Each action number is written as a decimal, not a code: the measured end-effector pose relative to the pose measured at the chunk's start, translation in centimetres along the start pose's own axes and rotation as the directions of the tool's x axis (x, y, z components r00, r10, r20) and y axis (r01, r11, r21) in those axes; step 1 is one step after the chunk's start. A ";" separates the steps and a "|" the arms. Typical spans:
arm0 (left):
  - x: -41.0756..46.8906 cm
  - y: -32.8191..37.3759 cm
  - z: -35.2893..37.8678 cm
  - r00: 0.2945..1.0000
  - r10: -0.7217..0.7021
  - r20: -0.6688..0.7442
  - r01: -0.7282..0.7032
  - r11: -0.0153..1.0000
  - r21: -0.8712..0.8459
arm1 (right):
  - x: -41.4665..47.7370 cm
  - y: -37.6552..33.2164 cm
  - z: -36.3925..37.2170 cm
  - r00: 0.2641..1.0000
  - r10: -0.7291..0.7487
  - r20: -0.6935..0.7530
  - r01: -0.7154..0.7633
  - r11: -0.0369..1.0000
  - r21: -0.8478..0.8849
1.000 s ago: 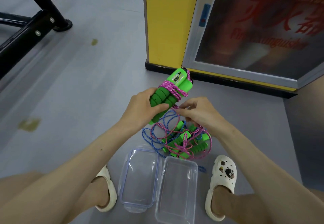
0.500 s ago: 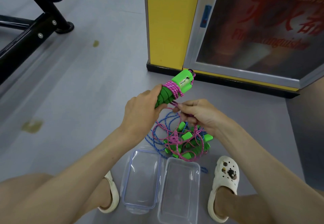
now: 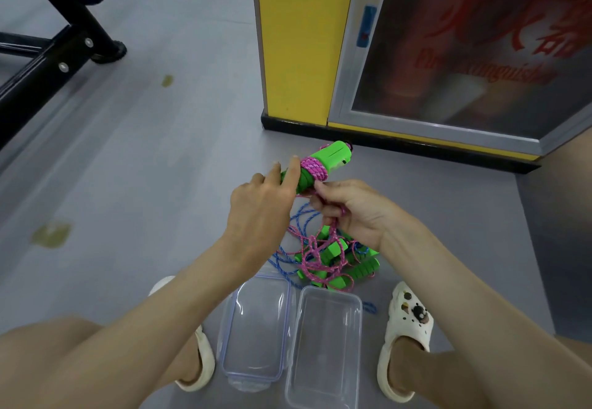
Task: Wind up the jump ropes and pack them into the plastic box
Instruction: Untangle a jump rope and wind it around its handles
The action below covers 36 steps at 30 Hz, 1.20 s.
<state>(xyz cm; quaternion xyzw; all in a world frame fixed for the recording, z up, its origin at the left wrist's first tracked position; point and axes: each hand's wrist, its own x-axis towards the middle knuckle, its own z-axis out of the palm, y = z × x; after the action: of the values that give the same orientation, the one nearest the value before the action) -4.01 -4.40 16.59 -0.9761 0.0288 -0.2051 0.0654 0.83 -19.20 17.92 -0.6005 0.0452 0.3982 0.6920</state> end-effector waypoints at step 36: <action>1.7 -0.7 -1.2 0.635 -0.156 0.756 0.751 -0.106 -0.652 | -0.5 -0.5 -1.1 0.995 -0.007 -0.103 -0.026 0.951 -0.309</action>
<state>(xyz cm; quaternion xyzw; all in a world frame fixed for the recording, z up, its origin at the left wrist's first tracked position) -2.92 -3.98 18.42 -0.7133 -0.2156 0.0893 -0.6609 1.22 -20.44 18.25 -0.7213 0.0207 0.3721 0.5838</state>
